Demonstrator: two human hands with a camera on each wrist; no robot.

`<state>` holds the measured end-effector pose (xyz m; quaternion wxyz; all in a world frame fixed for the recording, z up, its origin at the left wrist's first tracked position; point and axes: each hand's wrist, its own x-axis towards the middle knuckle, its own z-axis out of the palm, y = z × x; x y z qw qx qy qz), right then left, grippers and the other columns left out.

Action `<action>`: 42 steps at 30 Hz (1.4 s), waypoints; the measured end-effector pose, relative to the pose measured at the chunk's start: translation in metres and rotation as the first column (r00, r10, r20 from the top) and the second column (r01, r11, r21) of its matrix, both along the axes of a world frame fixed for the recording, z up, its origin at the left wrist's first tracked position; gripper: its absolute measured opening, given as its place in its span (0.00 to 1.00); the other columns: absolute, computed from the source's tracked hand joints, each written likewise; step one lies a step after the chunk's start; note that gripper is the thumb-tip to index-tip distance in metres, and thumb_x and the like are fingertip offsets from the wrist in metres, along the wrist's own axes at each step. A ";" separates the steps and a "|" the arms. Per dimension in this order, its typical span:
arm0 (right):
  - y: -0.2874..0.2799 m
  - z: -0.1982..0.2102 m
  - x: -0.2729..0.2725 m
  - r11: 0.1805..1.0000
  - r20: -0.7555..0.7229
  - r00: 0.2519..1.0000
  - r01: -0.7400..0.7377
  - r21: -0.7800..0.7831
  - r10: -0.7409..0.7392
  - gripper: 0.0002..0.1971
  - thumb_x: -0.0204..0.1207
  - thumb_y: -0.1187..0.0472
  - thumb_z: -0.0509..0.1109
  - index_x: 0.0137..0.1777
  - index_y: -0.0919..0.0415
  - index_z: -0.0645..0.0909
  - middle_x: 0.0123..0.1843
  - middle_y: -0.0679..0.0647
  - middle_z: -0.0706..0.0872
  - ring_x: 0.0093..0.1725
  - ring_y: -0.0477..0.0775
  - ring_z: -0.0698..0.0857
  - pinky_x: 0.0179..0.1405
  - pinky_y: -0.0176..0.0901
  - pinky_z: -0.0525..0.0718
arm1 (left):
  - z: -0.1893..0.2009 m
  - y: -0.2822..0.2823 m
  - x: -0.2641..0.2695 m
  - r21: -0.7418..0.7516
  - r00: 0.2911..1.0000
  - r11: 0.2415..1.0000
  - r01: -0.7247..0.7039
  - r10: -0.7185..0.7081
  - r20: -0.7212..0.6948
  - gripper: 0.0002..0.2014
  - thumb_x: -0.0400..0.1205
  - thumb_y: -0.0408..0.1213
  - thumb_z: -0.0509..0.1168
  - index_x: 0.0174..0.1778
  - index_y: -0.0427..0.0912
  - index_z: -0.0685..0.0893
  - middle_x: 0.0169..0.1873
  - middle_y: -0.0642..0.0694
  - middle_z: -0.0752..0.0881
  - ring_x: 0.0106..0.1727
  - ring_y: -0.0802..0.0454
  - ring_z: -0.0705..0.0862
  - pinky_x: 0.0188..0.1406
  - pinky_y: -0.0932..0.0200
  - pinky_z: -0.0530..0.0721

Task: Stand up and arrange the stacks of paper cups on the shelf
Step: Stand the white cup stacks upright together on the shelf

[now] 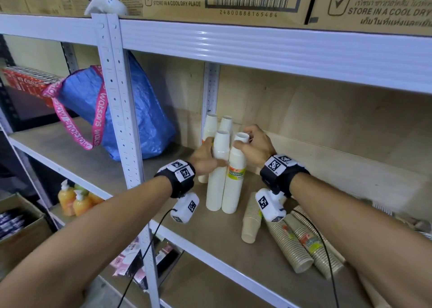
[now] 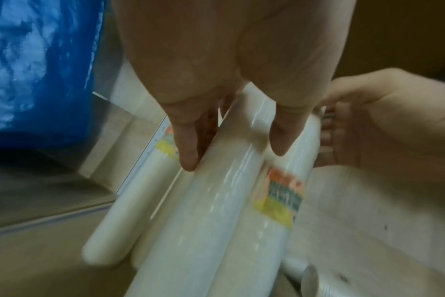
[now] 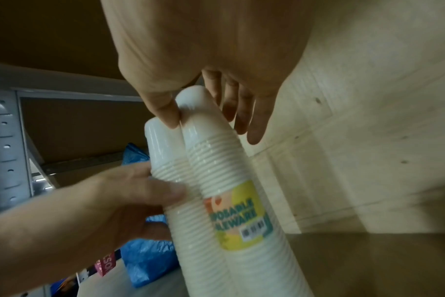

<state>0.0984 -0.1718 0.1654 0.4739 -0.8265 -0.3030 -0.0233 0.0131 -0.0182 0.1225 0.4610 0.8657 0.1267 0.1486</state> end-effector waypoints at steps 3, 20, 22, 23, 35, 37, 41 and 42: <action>-0.001 0.011 0.003 0.999 0.036 0.999 -0.035 -0.023 0.036 0.13 0.68 0.58 0.75 0.53 0.55 0.82 0.50 0.51 0.86 0.52 0.56 0.85 0.54 0.49 0.84 | 0.031 0.002 0.004 0.012 0.996 1.000 -0.023 0.022 0.084 0.37 0.74 0.38 0.77 0.77 0.49 0.67 0.62 0.46 0.81 0.60 0.48 0.82 0.62 0.49 0.83; -0.003 0.023 0.004 0.991 0.102 0.993 -0.043 -0.124 0.056 0.09 0.68 0.61 0.78 0.48 0.58 0.86 0.47 0.51 0.87 0.51 0.54 0.85 0.51 0.44 0.82 | 0.079 0.009 0.015 0.339 0.998 0.939 0.061 -0.061 -0.012 0.20 0.77 0.42 0.75 0.65 0.46 0.86 0.60 0.49 0.86 0.58 0.54 0.82 0.55 0.60 0.81; -0.002 0.023 0.005 0.991 0.100 0.994 -0.038 -0.130 0.051 0.10 0.68 0.60 0.78 0.49 0.58 0.86 0.47 0.51 0.86 0.51 0.54 0.85 0.53 0.46 0.83 | 0.081 0.008 0.017 0.370 0.999 0.929 0.036 -0.026 -0.031 0.25 0.75 0.50 0.76 0.67 0.48 0.84 0.58 0.49 0.85 0.57 0.52 0.83 0.57 0.57 0.83; -0.002 0.024 0.006 0.990 0.097 0.994 -0.036 -0.135 0.050 0.11 0.68 0.59 0.78 0.50 0.59 0.87 0.47 0.51 0.86 0.52 0.55 0.85 0.53 0.47 0.84 | 0.082 0.007 0.017 0.399 0.999 0.917 0.005 0.012 -0.041 0.27 0.73 0.55 0.75 0.66 0.49 0.83 0.55 0.49 0.85 0.56 0.50 0.84 0.56 0.55 0.84; 0.000 0.022 0.010 0.991 0.071 0.996 -0.040 -0.129 0.049 0.13 0.68 0.60 0.79 0.52 0.60 0.86 0.49 0.52 0.85 0.54 0.55 0.85 0.54 0.47 0.84 | 0.087 0.002 0.020 0.377 0.989 0.926 -0.014 0.067 -0.129 0.25 0.72 0.52 0.75 0.63 0.49 0.83 0.59 0.47 0.83 0.56 0.47 0.85 0.54 0.48 0.89; 0.001 0.021 0.011 0.990 0.076 0.996 -0.034 -0.139 0.045 0.15 0.68 0.59 0.79 0.55 0.59 0.86 0.52 0.52 0.85 0.56 0.54 0.84 0.57 0.48 0.84 | 0.085 0.002 0.020 0.321 0.985 0.945 -0.054 0.102 -0.136 0.25 0.72 0.53 0.77 0.61 0.46 0.83 0.53 0.46 0.83 0.50 0.46 0.87 0.47 0.47 0.91; 0.001 0.020 0.010 0.992 0.068 0.997 -0.036 -0.123 0.044 0.13 0.68 0.60 0.79 0.53 0.59 0.86 0.52 0.52 0.87 0.55 0.55 0.84 0.57 0.48 0.84 | 0.085 -0.002 0.019 0.338 0.986 0.941 -0.008 0.065 -0.157 0.19 0.75 0.44 0.76 0.61 0.46 0.84 0.54 0.44 0.84 0.48 0.47 0.87 0.43 0.49 0.92; 0.000 0.020 0.009 0.993 0.069 0.997 -0.035 -0.116 0.043 0.12 0.67 0.61 0.78 0.51 0.60 0.86 0.50 0.52 0.87 0.54 0.55 0.85 0.55 0.47 0.83 | 0.086 -0.002 0.019 0.363 0.986 0.932 0.011 0.049 -0.158 0.19 0.76 0.42 0.74 0.63 0.46 0.84 0.57 0.45 0.84 0.51 0.48 0.86 0.46 0.50 0.92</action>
